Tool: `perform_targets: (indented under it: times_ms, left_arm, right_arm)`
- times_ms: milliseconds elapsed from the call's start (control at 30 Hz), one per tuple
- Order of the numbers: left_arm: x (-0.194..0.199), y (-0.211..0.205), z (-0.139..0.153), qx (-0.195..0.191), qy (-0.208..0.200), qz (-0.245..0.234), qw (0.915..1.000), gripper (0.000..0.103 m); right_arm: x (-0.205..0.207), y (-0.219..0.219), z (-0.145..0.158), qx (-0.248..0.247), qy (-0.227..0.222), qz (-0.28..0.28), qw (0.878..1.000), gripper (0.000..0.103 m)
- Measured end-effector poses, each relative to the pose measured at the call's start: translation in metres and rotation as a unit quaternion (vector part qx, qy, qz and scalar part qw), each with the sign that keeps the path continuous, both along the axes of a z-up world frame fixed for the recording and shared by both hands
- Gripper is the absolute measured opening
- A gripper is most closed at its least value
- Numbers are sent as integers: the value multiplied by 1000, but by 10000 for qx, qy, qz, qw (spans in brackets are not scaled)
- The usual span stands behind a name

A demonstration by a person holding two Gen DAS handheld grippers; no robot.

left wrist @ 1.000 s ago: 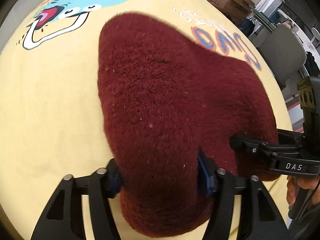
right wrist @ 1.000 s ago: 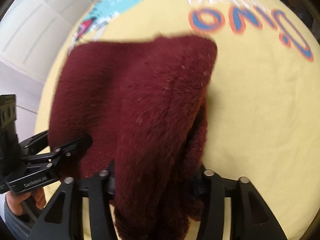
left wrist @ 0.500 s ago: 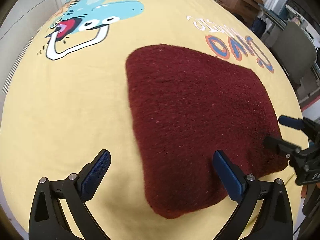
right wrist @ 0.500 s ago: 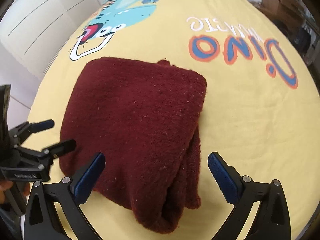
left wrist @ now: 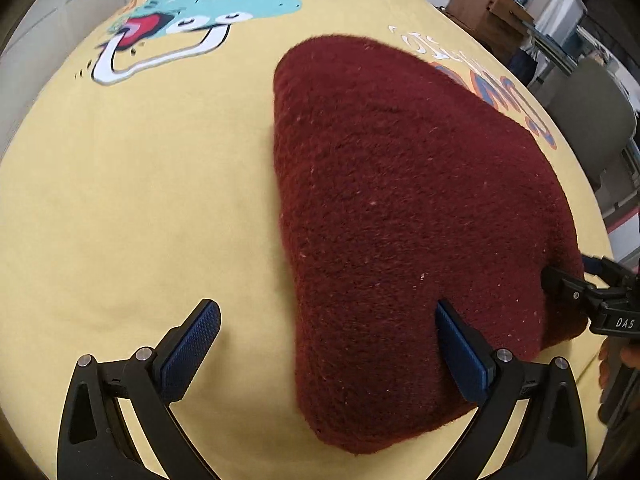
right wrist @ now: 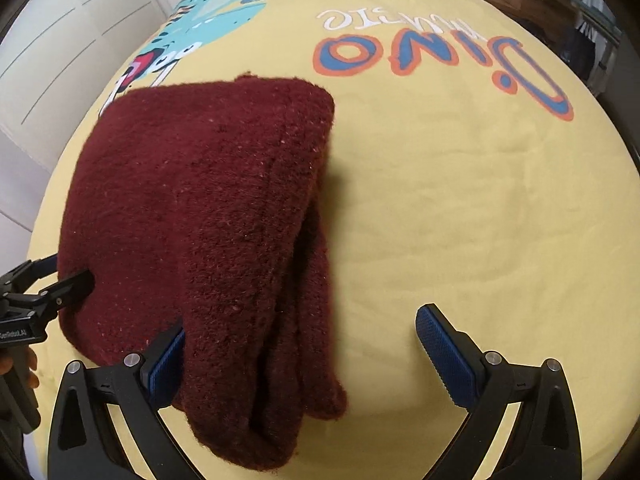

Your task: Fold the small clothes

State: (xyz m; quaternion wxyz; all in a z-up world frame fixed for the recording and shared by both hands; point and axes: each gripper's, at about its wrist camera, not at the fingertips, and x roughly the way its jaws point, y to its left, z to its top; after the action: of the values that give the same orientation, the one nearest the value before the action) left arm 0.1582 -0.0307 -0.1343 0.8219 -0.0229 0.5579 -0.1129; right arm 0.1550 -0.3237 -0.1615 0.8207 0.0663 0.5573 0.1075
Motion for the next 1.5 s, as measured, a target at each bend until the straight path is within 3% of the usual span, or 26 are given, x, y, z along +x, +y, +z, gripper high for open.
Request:
perform_targets:
  times_ms: [133,233,433,633,800,967,1500]
  left_arm:
    - [-1,0,9,-69,-39,18,10000,102]
    - [-7,-3,26,121,-174,7,9998,102]
    - [-29,-4,69,241,-454,40,9987,102]
    - [-55,-11,110,766,-775,196,9939,102]
    - [-79,-5,134,652,-905,338,9932,102]
    - [-98,3,145,712,-998,453,9914,102]
    - [-119,13,130,900,-907,566,9902,102]
  right_arm:
    - [-2,-2,3,76,-11,-56,10000,102]
    - [-6,0,17,26,-115,-32,9999,102]
    - [-25,-4,68,1,-514,-93,9986,102]
    - [-57,-15,128,-87,-976,-126,9951,102]
    - [-88,-21,158,-174,-1206,-115,9925,102]
    - [-112,-25,166,-262,-1251,-182,9916,102]
    - [-139,-36,150,-356,-1019,-333,9936,102]
